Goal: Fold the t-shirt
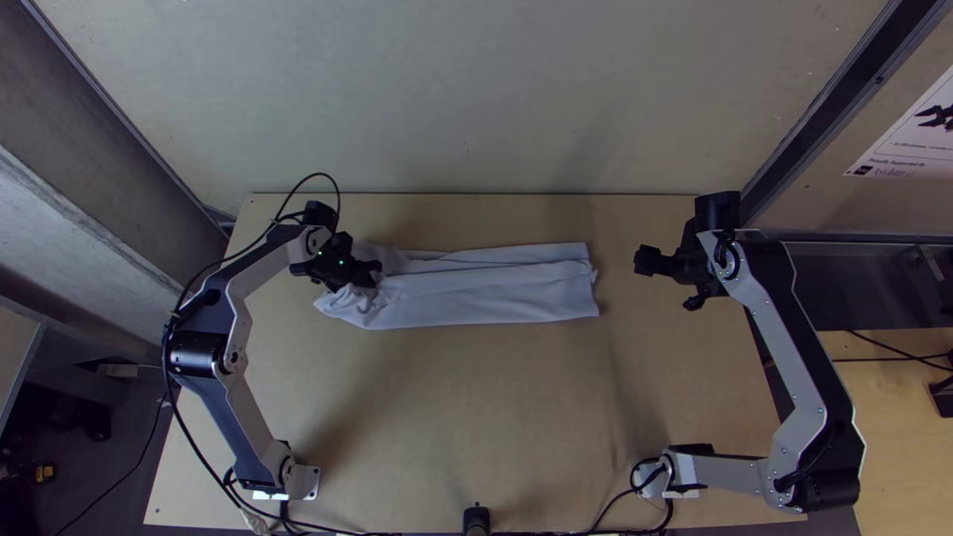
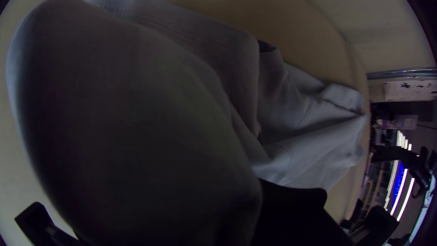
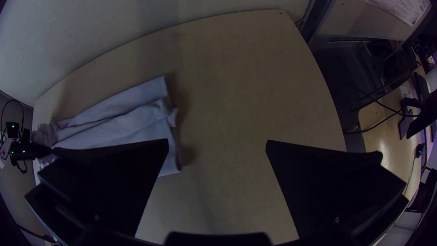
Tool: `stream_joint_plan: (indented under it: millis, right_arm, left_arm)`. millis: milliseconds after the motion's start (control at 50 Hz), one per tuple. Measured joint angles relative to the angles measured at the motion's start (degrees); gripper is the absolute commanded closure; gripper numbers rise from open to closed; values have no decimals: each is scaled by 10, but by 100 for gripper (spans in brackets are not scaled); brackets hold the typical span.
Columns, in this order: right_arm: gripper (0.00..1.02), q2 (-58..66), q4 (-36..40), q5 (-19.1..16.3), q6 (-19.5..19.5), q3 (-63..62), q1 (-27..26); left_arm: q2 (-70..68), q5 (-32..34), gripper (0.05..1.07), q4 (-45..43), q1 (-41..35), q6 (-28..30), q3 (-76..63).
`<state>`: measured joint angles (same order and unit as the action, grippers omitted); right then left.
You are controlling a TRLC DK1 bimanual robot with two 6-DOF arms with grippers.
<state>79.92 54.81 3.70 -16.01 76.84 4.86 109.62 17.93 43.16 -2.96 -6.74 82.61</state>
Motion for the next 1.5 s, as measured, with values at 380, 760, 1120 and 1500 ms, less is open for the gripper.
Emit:
stream_joint_plan:
  millis: [380, 760, 1120, 1500]
  right_arm:
    - [4, 0, -21, 0, 0, -13, 0]
    - [4, -21, -34, 0, 0, -49, 0]
    - [4, -28, -48, 0, 0, -49, -2]
    - [4, -28, -56, 0, 0, -49, -8]
  left_arm:
    - [-13, -170, 105, 79, 131, 118, 35]
    - [-13, -318, 105, 73, 222, 261, 82]
    - [-54, -473, 105, 71, 161, 330, 104]
    - [-89, -487, 105, 206, 46, 293, 202]
